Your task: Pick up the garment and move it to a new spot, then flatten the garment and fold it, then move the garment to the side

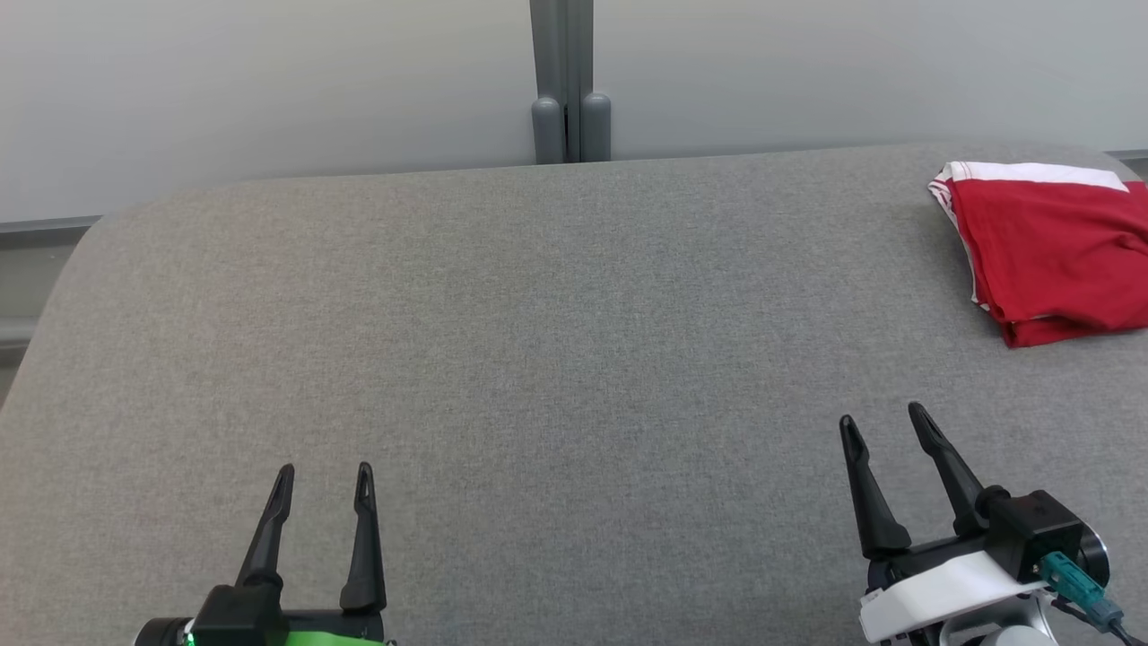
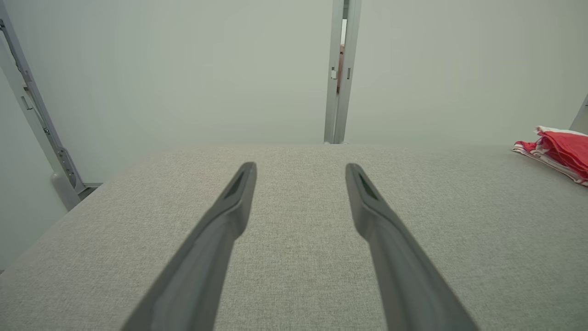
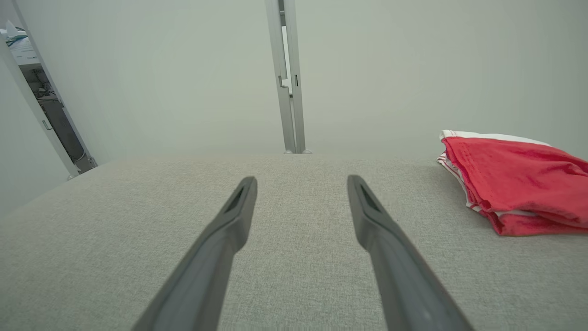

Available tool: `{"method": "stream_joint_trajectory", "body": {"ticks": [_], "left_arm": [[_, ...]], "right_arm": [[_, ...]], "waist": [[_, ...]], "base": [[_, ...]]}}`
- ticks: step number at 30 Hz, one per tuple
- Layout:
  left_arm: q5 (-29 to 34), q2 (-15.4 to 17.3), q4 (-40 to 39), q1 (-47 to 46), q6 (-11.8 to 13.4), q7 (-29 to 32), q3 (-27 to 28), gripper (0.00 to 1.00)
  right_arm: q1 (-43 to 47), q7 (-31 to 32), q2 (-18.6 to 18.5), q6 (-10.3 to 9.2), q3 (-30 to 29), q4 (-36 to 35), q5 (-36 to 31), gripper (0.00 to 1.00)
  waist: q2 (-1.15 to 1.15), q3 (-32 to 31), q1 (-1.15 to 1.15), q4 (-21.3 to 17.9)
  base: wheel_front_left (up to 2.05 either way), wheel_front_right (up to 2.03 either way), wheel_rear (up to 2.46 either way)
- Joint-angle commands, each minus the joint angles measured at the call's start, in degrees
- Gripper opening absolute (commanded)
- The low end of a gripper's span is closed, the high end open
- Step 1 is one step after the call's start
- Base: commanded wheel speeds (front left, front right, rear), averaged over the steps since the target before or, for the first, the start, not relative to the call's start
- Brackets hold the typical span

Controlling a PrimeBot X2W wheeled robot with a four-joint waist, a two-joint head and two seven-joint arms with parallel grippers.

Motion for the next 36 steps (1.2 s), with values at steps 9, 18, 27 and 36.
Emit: {"method": "stream_joint_trajectory", "body": {"ticks": [9, 18, 27, 36], "left_arm": [[-0.57, 0.02, 0.89, 0.19, 0.76, 0.00, -1.30, 1.00], [-0.60, 0.02, 0.96, 0.01, 0.99, 0.00, -0.95, 1.00], [-1.05, -0.03, 2.25, 0.13, 1.64, 0.09, -1.32, 0.00], [-12.04, 0.72, 3.26, -1.51, 0.75, 2.01, -0.42, 0.00]], "right_arm": [[0.40, -0.14, 0.57, -0.06, 0.91, 1.21, 0.71, 1.00], [0.52, -0.14, 0.24, -0.06, 0.64, 0.86, 0.62, 1.00], [0.30, 0.20, 0.82, 0.00, 0.85, 2.47, 1.55, 0.00], [-0.92, 2.22, 0.58, 0.00, -0.02, 3.40, 11.96, 0.00]], "waist": [[0.00, -0.14, 0.00, -0.11], [0.00, -0.06, 0.00, 0.02], [0.00, -0.01, 0.00, 0.10], [0.00, -0.07, 0.00, -0.01]], "base": [[0.00, 0.00, 0.00], [0.00, 0.00, 0.00], [0.00, 0.00, 0.00], [0.00, 0.00, 0.00]]}}
